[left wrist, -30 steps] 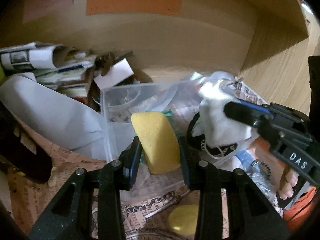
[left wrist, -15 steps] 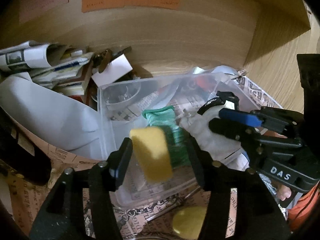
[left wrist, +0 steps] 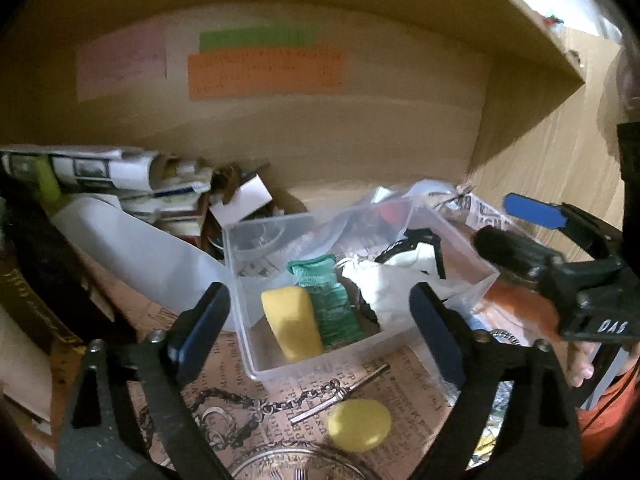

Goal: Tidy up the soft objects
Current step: 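Lower the sponge into the clear box while the right gripper drops the white cloth beside it, then grasp the yellow ball with the left gripper while the right gripper grasps the silver glitter pouch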

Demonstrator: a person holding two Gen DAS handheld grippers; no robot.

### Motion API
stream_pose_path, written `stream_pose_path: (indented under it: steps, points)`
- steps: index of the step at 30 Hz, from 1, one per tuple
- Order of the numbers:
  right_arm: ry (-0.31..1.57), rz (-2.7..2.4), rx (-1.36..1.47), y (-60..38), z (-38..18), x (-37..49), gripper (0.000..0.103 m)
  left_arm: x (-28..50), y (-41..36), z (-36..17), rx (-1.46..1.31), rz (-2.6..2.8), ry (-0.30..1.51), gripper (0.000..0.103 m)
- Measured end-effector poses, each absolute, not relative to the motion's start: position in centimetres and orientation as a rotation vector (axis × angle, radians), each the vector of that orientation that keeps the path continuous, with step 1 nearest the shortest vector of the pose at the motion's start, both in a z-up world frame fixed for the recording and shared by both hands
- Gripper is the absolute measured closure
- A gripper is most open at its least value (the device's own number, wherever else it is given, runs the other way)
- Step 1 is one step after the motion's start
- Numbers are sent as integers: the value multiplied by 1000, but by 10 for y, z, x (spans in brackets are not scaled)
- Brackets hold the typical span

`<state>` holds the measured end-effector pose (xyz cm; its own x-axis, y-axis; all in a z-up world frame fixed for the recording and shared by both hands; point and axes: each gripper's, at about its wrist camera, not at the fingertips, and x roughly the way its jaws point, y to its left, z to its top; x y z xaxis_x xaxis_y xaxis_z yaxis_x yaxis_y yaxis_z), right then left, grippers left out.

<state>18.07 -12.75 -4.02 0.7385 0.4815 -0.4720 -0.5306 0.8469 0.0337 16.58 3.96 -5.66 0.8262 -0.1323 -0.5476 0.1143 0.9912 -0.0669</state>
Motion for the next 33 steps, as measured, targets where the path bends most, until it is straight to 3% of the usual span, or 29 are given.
stream_pose_path:
  steps: [5,10,22,27,31,33]
  points:
    - [433,517,-92,-148,-26,161,0,144,41,-49,-43,-129,551,1]
    - [446,485,-103,-164,-32,145,0,129,41,-53,-50,-123,571,0]
    - [689,473,-101,-180,-103,138,0,117,36,-108,-23,-107,737,0]
    - [788,534,-56,-180,-123,139,15,118,35,-126,-50,-120,791,0]
    - [853,557,-23,-180,-135,141,37,127,29,-138,-70,-124,827,1]
    - [877,564,-17,-180,-139,141,46,131,25,-142,-78,-130,833,12]
